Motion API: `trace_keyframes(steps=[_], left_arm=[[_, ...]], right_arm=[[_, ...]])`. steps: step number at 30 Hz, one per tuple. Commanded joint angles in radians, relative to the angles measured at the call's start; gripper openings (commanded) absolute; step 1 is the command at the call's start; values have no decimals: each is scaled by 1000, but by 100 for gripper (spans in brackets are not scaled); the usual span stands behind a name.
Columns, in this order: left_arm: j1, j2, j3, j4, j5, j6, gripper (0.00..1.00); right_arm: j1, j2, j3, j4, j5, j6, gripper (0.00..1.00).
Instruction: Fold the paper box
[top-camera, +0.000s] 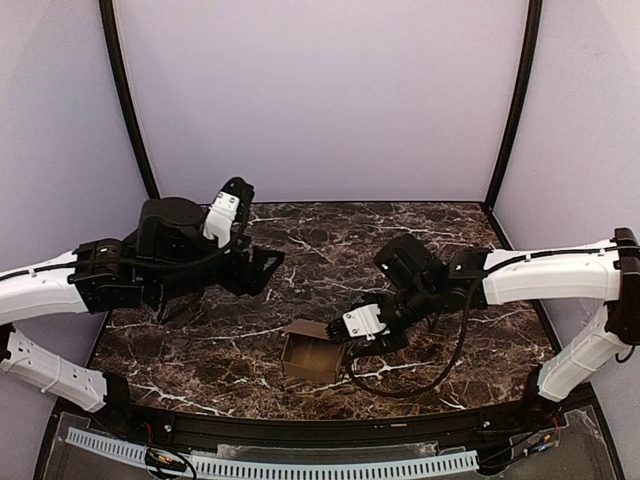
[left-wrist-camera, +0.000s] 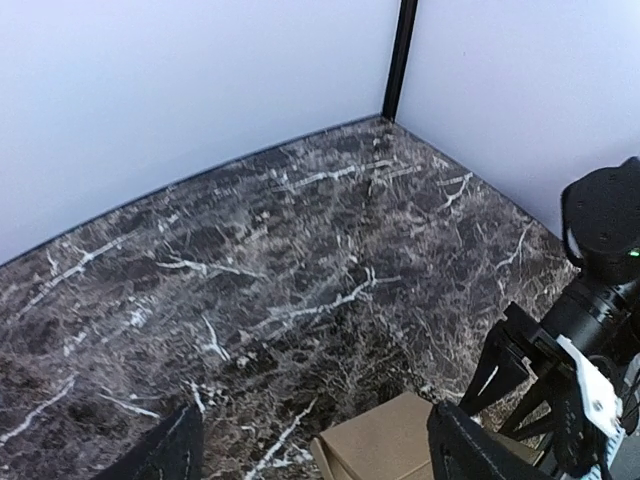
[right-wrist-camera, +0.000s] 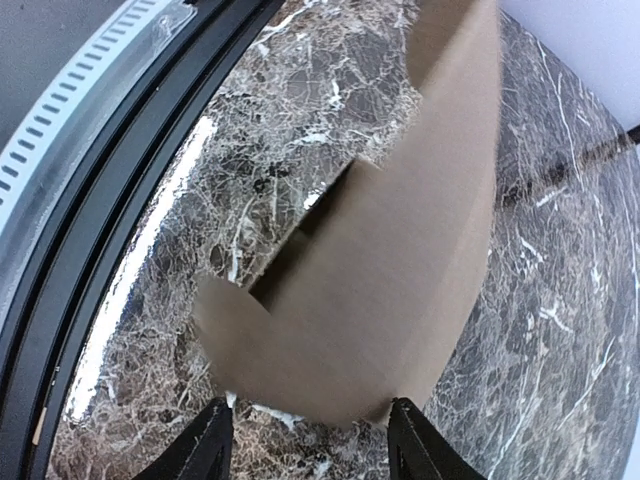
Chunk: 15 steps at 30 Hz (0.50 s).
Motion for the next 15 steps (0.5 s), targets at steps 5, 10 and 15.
trace_keyframes(steps=[5,10,15], left_arm=[[25,222,-63,-37,217,-254,72],[24,222,-166,-18,259,-290,71],[25,224,-228,17,320,-297,71]], right_arm=[[200,18,-118,126,321,-113,52],[237,22,-162,170,372,-128,52],[238,30,-169,190,400,-120,51]])
